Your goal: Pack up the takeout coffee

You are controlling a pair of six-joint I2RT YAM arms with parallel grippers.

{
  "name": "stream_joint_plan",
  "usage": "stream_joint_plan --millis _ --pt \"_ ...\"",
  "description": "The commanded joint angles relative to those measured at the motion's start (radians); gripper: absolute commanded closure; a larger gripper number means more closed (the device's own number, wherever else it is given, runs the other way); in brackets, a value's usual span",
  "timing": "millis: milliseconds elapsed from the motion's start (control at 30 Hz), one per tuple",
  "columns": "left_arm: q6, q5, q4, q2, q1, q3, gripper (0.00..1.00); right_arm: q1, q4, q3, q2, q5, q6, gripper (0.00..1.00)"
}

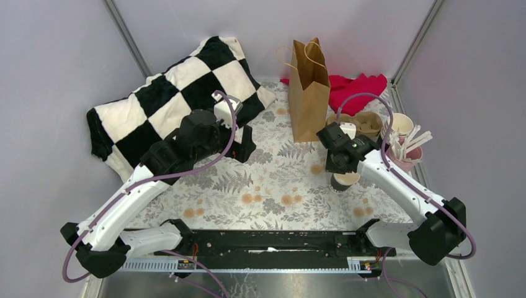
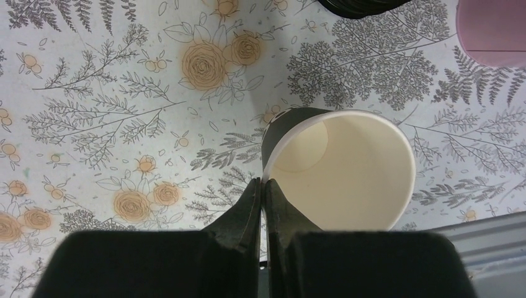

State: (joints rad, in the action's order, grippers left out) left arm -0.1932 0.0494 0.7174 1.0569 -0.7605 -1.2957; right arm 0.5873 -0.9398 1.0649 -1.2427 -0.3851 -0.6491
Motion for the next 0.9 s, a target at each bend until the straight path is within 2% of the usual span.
stream_joint_plan --millis 0,333,633,733,867 --pt "-0.017 0.001 -0.012 0.008 -0.004 -0.039 0.01 0.012 0.087 -0.046 0.011 -0.02 -0.002 1.0" --pt "-0.027 -0.009 -0.012 0.024 -0.005 -0.044 0.01 0.084 0.141 -0.059 -0.032 -0.035 -0.001 1.0" --pt "-0.03 0.002 -0.012 0.026 -0.005 -0.058 0.01 0.241 0.184 0.069 -0.221 -0.045 0.025 1.0" --pt "-0.036 0.005 -0.011 0.021 -0.004 -0.056 0.01 0.257 0.174 0.088 -0.23 -0.042 0.028 0.94" --pt "-0.041 0.006 -0.008 0.015 -0.005 -0.05 0.01 0.257 0.166 0.093 -0.189 -0.043 0.023 0.92"
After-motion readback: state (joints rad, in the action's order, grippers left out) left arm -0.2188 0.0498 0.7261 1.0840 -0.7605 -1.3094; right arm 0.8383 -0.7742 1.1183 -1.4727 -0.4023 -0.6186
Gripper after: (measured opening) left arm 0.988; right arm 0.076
